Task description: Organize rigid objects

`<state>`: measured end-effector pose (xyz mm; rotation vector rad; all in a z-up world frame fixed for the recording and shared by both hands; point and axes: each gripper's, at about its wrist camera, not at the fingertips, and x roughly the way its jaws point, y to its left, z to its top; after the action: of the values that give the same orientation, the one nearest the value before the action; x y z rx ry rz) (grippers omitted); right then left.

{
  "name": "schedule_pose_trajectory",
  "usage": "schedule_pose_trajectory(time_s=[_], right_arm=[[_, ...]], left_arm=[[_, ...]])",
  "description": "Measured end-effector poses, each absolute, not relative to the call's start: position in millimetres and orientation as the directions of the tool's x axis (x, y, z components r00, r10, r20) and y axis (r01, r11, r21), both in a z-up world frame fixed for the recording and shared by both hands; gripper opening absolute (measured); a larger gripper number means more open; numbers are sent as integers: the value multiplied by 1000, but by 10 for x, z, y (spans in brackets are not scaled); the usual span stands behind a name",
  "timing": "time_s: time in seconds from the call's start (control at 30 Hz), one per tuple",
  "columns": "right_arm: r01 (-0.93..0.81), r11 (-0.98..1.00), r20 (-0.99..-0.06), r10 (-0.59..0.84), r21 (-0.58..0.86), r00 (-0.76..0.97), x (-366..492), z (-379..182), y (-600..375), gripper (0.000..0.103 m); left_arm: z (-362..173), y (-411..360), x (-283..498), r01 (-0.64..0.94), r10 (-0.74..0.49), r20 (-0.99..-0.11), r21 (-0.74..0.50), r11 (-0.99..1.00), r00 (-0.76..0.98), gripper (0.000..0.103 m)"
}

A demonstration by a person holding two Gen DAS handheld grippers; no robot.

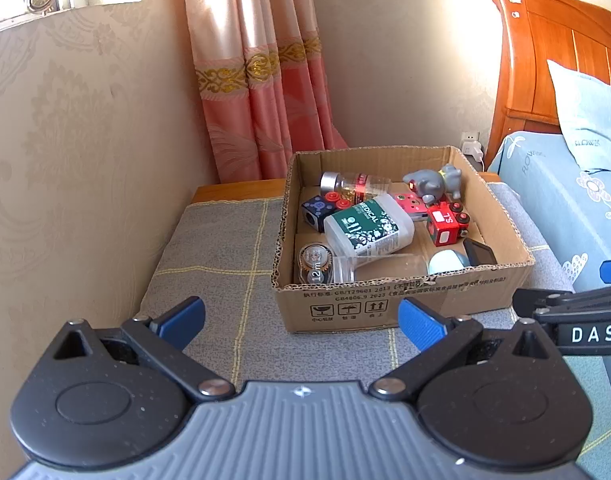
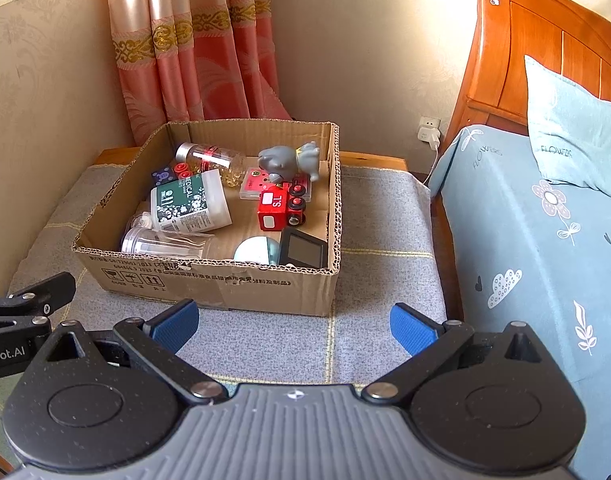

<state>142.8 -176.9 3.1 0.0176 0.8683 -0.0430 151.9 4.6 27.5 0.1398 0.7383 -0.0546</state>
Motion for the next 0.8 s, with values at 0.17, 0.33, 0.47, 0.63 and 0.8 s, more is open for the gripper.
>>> schedule_pose_trajectory(time_s=[0.17, 0.33, 0.47, 0.63, 0.8], right_arm=[[49, 999, -764, -31, 1, 645, 1430, 29, -1774, 103], [49, 999, -763, -30, 3, 645, 1422, 27, -1777, 103], [48, 999, -763, -29, 3, 646, 1415, 32, -1768, 103], [49, 999, -763, -30, 2, 646, 1415, 34, -1768, 103], [48, 999, -763, -31, 1, 646, 1413, 37, -1768, 103]], left_arm=[[271, 35, 1515, 100, 1, -675, 111, 989, 738, 102], [271, 35, 1508, 100, 2, -675, 112, 989, 738, 102], [273, 35, 1511, 100, 1, -675, 112, 989, 738, 102], [271, 38, 1502, 99, 3, -675, 113, 989, 738, 102], [271, 36, 1494, 100, 2, -674, 113, 989, 739, 102]])
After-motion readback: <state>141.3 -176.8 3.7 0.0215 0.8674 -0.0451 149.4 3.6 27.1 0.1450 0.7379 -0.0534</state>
